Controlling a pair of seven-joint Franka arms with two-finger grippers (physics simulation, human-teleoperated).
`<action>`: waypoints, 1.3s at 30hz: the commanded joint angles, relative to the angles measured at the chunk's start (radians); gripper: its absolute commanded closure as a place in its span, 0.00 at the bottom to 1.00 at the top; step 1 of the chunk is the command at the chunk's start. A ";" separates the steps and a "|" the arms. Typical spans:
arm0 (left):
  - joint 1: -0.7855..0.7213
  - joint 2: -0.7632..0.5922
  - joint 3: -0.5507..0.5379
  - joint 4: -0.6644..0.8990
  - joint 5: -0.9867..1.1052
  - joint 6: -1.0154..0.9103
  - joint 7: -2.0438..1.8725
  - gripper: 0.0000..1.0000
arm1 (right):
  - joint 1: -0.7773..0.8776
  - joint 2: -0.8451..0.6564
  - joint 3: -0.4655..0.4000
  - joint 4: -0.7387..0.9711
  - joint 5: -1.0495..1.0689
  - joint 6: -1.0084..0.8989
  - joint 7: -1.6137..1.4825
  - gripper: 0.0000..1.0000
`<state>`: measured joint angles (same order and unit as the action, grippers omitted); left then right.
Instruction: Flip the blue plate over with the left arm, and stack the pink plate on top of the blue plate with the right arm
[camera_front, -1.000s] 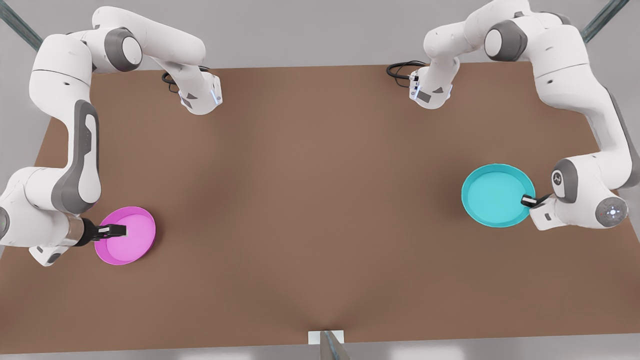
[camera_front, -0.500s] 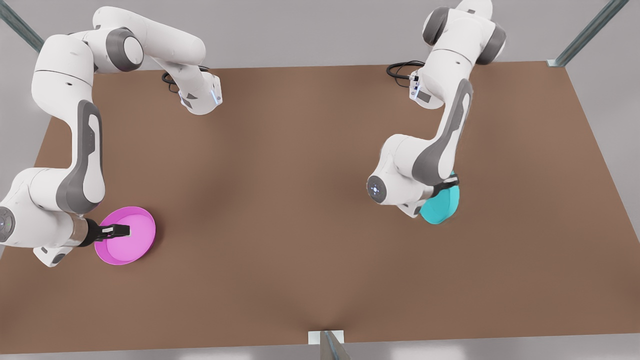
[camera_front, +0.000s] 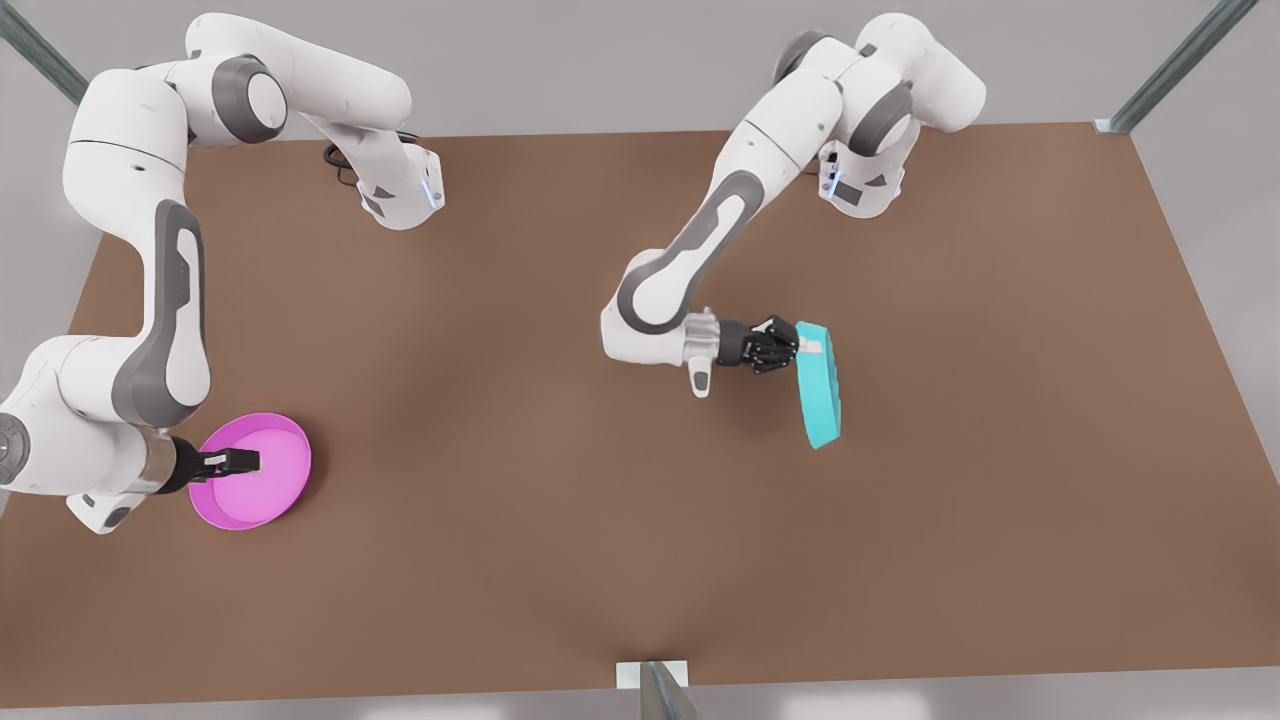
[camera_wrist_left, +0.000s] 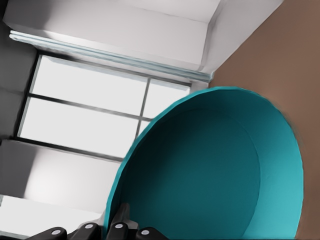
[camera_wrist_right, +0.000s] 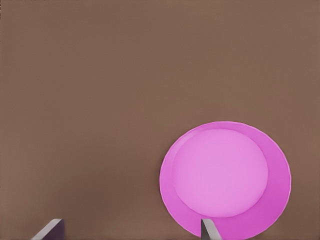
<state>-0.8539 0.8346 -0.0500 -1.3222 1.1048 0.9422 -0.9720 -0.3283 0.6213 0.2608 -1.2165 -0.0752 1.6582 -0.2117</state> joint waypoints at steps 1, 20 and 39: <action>-0.005 0.004 0.001 0.000 0.033 0.000 -0.004 0.79 | 0.000 0.000 0.000 0.000 0.000 0.000 0.000 0.00; -0.177 0.230 -0.001 0.066 0.245 -0.051 -0.073 0.79 | 0.005 0.000 0.000 0.000 -0.002 0.000 -0.003 0.00; -0.203 0.293 -0.018 0.123 0.174 -0.069 -0.077 0.00 | 0.003 0.000 0.003 -0.012 -0.002 -0.012 -0.023 0.00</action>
<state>-1.0564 1.1275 -0.0675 -1.1996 1.2978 0.8728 -1.0492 -0.3421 0.6215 0.2637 -1.2295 -0.0731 1.6461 -0.2559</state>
